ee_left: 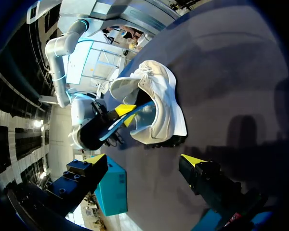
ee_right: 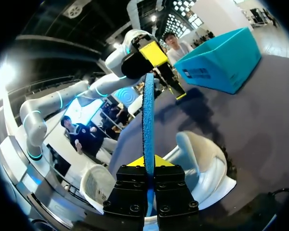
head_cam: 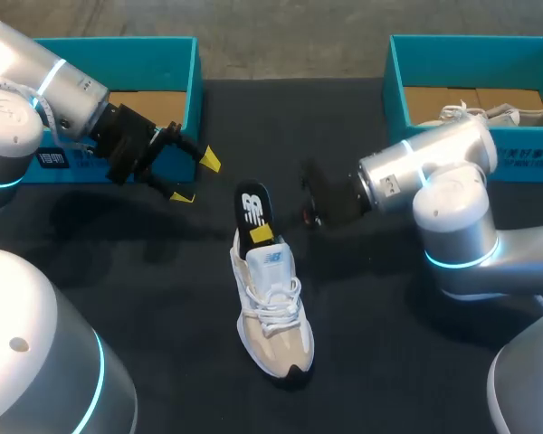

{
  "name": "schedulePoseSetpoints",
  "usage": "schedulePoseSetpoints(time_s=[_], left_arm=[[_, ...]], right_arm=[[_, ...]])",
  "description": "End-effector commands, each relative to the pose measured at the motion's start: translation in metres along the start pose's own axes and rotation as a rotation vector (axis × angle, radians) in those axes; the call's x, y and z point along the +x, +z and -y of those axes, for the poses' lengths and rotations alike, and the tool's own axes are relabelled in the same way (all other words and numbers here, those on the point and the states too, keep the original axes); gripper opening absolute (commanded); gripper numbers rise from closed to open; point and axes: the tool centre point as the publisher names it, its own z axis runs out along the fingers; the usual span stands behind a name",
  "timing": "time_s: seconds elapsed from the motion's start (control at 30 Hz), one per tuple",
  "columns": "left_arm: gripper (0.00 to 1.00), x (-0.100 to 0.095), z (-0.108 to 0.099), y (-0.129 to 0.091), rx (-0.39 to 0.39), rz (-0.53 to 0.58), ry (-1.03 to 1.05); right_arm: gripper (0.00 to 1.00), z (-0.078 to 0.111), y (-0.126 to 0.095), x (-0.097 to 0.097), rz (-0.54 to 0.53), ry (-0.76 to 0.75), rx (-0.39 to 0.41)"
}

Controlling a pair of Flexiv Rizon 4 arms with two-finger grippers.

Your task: Take the shoe out of the shoebox, open the shoe tongue, remove and reinsert the insole, then place the shoe into the shoebox

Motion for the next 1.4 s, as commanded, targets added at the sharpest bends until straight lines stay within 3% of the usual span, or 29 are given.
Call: schedulePoseSetpoints(time_s=[0.03,0.3,0.43,0.57,0.67,1.27,1.3,1.4], left_arm=[[1.00,0.000,0.000,0.000,0.000,-0.002,0.000],[1.00,0.000,0.000,0.000,0.000,-0.002,0.000],[1.00,0.000,0.000,0.000,0.000,-0.002,0.000],[1.00,0.000,0.000,0.000,0.000,-0.002,0.000],[1.00,0.000,0.000,0.000,0.000,-0.002,0.000],[1.00,0.000,0.000,0.000,0.000,-0.002,0.000],[1.00,0.000,0.000,0.000,0.000,-0.002,0.000],[1.00,0.000,0.000,0.000,0.000,-0.002,0.000]], right_arm=[[0.00,0.012,0.007,0.000,-0.002,0.009,-0.013],[0.00,0.029,0.012,-0.001,-0.008,0.035,-0.032],[0.00,0.029,0.012,0.001,-0.008,0.036,-0.039],[0.29,0.023,0.010,0.005,-0.001,0.021,-0.037],[0.31,0.017,0.009,0.007,0.005,0.008,-0.033],[0.20,-0.022,0.001,0.008,0.019,-0.053,0.012],[0.02,-0.023,0.001,0.008,0.020,-0.055,0.014],[0.00,-0.022,0.001,0.006,0.020,-0.052,0.017]])
